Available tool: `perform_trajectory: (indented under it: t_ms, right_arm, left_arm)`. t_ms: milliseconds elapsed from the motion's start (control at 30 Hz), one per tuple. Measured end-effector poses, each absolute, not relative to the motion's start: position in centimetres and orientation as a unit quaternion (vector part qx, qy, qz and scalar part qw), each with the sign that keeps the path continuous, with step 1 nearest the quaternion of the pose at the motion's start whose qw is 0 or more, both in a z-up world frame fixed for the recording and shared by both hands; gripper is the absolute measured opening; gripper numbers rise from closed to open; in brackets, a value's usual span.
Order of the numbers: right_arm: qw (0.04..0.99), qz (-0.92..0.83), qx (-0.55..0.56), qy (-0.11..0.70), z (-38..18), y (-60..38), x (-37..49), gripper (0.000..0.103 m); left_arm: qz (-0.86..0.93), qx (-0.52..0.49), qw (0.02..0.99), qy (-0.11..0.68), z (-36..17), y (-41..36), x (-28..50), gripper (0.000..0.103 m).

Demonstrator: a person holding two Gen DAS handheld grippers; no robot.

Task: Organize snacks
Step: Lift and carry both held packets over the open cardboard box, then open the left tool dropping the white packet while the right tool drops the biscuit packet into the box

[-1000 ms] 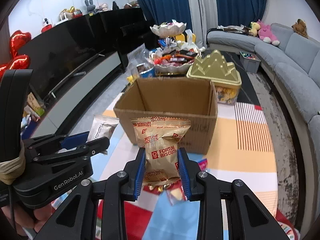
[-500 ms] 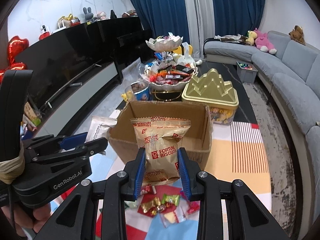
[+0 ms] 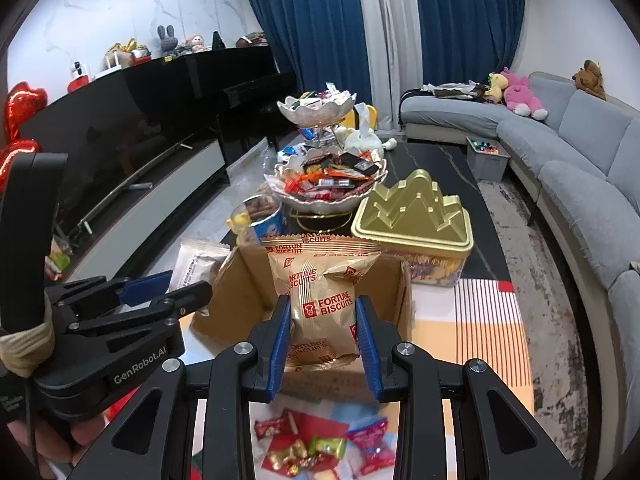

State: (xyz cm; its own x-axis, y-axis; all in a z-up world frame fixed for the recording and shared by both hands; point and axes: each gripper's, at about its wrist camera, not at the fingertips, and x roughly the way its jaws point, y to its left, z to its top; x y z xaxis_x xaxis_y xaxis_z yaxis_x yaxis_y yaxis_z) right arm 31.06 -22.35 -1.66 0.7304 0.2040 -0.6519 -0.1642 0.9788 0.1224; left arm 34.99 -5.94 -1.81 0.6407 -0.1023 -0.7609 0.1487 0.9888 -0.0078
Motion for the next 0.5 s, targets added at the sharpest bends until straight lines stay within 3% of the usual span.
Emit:
perform_trajectory:
  t_ms: [500]
  right_arm:
    - [0.922, 0.093, 0.031, 0.374, -4.1, -22.3, 35.3, 0.033]
  left_arm:
    - [-0.072, 0.02, 0.894, 0.443, -5.0, -6.1, 39.2, 0.033]
